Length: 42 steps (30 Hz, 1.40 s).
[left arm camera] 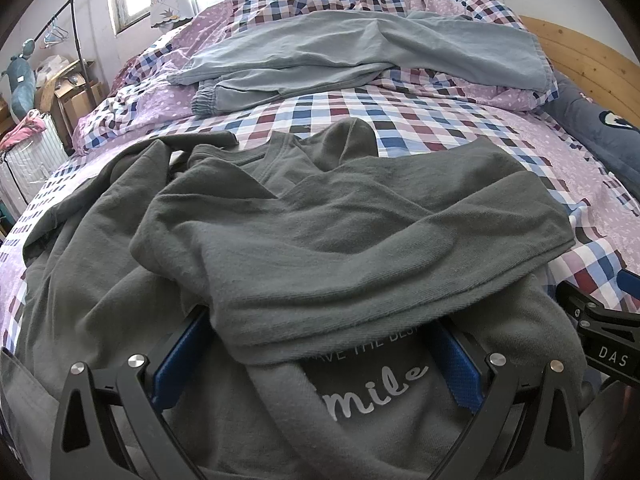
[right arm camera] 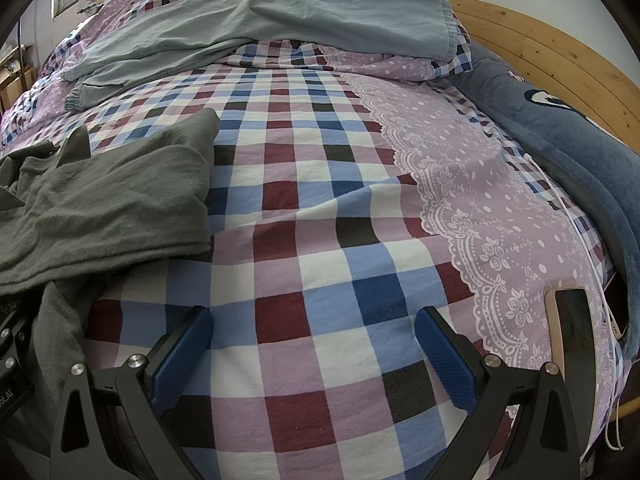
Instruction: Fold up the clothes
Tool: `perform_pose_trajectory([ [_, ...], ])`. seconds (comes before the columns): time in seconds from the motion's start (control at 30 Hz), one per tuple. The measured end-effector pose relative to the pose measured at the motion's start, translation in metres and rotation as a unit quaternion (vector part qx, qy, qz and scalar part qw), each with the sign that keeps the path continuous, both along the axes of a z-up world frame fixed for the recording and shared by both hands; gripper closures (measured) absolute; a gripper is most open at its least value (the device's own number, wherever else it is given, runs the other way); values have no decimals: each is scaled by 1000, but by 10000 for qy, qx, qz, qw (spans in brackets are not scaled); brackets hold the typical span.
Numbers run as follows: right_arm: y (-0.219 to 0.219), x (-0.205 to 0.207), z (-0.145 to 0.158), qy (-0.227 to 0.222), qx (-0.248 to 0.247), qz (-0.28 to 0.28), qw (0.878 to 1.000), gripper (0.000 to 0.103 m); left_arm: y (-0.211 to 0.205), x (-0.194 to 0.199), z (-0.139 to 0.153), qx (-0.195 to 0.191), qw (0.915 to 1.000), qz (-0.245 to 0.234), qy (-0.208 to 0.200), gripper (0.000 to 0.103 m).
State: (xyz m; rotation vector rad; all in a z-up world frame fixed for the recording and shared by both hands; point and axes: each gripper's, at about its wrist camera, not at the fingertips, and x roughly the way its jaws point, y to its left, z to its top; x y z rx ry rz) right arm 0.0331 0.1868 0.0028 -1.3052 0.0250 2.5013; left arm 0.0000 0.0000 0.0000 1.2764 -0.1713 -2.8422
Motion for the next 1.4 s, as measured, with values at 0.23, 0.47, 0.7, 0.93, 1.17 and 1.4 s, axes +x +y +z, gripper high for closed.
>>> perform_pose_trajectory([
  [0.23,2,3,0,23,-51,0,10000,0,1,-1,0,20,10000,-4,-11,0],
  [0.47,0,3,1,26,-47,-2,10000,0,0,2,0,41,10000,46,-5,0],
  [0.7,1,1,1,8,-47,-5,10000,0,-1,4,0,56,9999,108,-16,0],
  [0.93,1,-1,-1,-17,-55,-11,10000,0,-1,5,1,30,9999,150,-23,0],
  [1.17,3,-2,-3,7,-99,-15,10000,0,0,6,1,12,9998,175,-15,0],
  [1.4,2,-1,-3,9,-83,-19,10000,0,-1,7,1,22,9998,218,3,0],
])
